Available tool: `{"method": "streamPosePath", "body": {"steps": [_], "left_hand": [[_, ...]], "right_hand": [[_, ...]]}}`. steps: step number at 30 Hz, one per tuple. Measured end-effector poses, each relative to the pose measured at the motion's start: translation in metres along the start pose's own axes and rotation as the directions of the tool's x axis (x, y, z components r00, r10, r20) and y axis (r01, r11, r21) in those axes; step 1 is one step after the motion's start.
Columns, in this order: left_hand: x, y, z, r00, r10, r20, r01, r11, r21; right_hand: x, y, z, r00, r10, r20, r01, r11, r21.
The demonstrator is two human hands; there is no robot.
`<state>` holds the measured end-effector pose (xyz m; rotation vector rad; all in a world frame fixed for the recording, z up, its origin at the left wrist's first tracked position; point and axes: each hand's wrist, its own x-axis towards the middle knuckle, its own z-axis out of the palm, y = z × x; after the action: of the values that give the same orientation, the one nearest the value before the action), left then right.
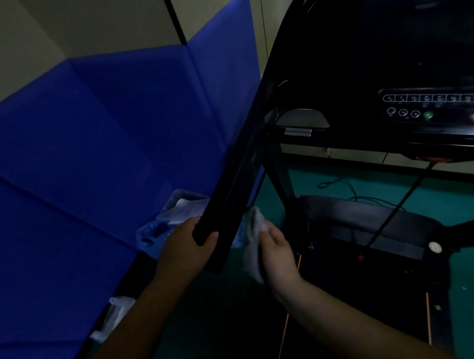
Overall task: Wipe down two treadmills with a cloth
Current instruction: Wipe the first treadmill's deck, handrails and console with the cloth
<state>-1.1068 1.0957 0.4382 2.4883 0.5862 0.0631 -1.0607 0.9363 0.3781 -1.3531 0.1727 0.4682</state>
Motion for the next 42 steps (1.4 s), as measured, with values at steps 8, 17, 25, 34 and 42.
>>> {"method": "streamPosePath", "body": {"steps": [8, 17, 25, 34, 42], "left_hand": [[0.004, -0.013, -0.004, 0.979, 0.202, -0.024, -0.199, 0.975, 0.096], [0.024, -0.051, -0.004, 0.876, 0.480, 0.041, -0.482, 0.873, 0.073], [0.033, -0.052, -0.006, 0.790, 0.610, 0.062, -0.613, 0.782, 0.113], [0.038, -0.057, -0.006, 0.774, 0.626, 0.094, -0.631, 0.775, 0.036], [0.061, -0.040, -0.013, 0.849, 0.436, 0.298, -0.469, 0.882, 0.048]], "right_hand": [[-0.010, 0.026, 0.054, 0.940, -0.325, -0.107, 0.315, 0.944, -0.095], [0.016, 0.060, 0.079, 0.802, -0.410, -0.435, 0.431, 0.901, -0.054], [0.020, 0.041, 0.090, 0.727, -0.528, -0.440, 0.534, 0.837, -0.121], [0.000, 0.072, 0.103, 0.640, -0.584, -0.499, 0.628, 0.772, -0.097], [0.074, 0.040, 0.070, 0.735, -0.529, -0.424, 0.509, 0.844, -0.171]]}}
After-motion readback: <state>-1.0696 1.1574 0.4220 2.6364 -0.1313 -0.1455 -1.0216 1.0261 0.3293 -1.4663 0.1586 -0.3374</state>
